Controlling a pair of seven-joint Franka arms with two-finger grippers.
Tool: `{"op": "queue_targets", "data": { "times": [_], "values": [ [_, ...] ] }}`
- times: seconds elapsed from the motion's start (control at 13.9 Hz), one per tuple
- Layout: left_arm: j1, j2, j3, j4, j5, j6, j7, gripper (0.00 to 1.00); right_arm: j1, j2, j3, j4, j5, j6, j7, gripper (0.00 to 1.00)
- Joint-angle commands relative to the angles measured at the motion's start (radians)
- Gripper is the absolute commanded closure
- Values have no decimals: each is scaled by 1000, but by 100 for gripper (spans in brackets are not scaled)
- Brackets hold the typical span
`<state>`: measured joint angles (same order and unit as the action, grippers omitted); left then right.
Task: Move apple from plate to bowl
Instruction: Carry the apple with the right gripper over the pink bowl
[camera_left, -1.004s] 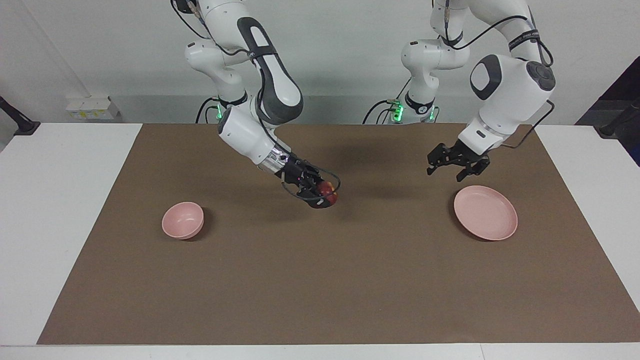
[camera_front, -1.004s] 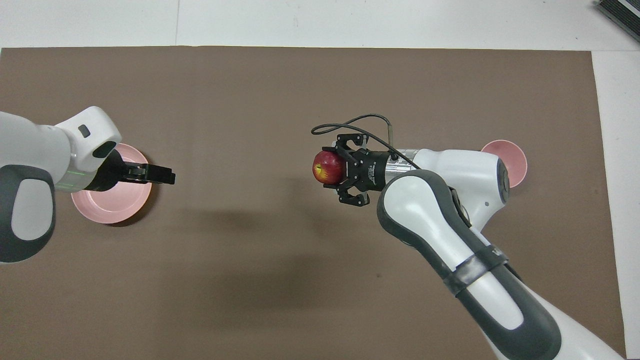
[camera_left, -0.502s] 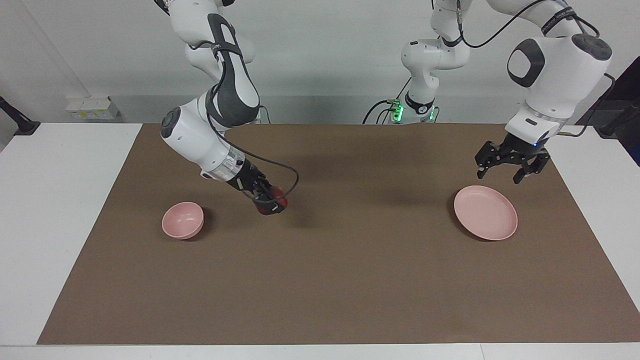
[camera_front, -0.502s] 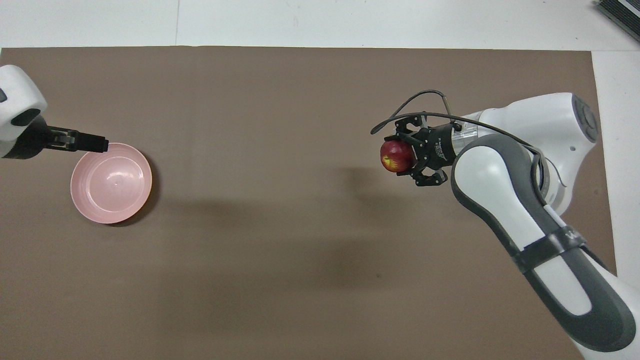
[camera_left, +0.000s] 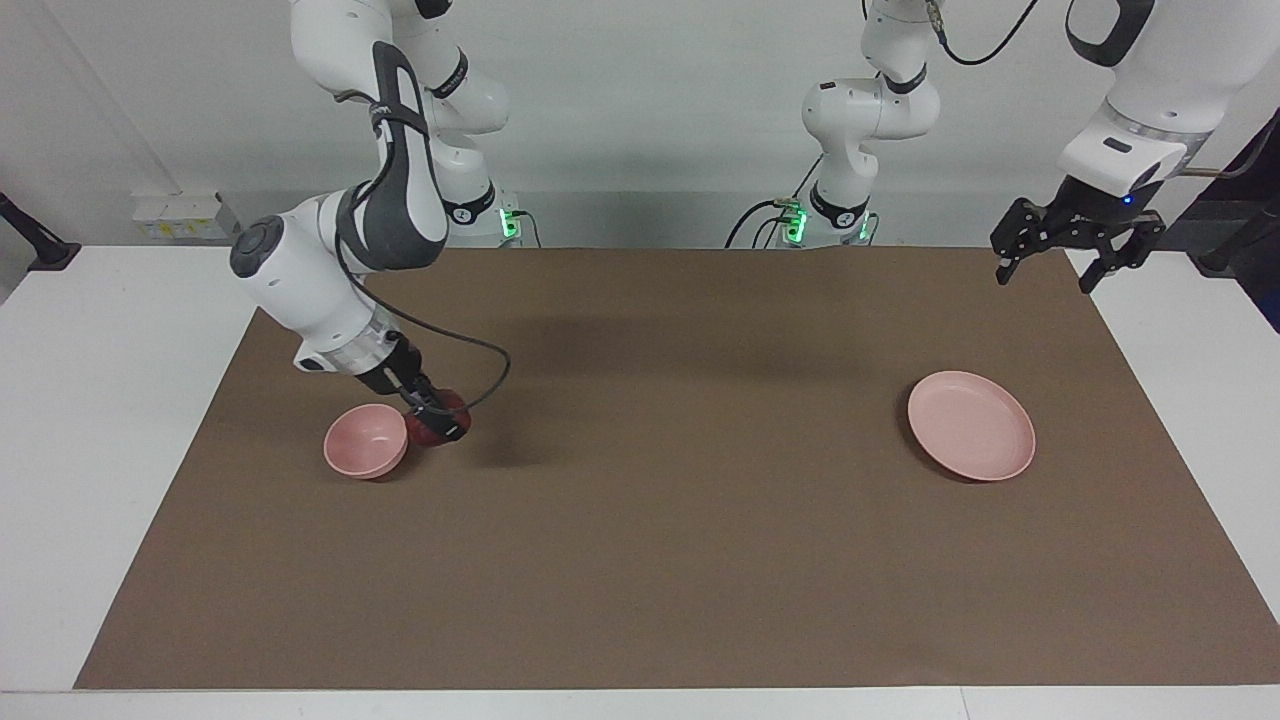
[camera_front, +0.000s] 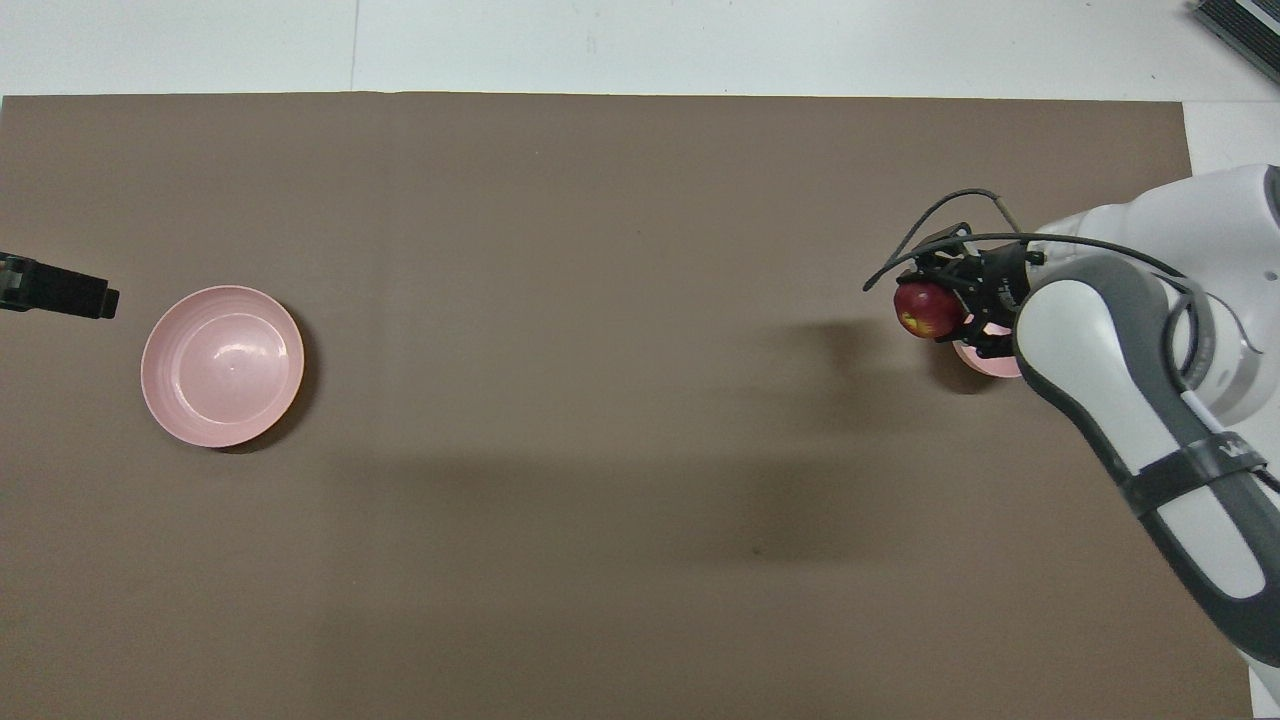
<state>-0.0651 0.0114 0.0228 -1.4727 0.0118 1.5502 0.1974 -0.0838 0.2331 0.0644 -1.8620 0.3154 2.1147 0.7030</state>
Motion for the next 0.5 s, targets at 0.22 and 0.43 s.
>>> {"op": "queue_targets", "data": {
  "times": [0.22,0.43],
  "values": [
    [-9,-33,6,36,13,-88,-16,0,-126,-6,9,-55,-102,-9,-207,100],
    [16,-70,5,-21,-10,-85,-35,0,-126,-1,9,-77,-102,2,-211,100]
  ]
}}
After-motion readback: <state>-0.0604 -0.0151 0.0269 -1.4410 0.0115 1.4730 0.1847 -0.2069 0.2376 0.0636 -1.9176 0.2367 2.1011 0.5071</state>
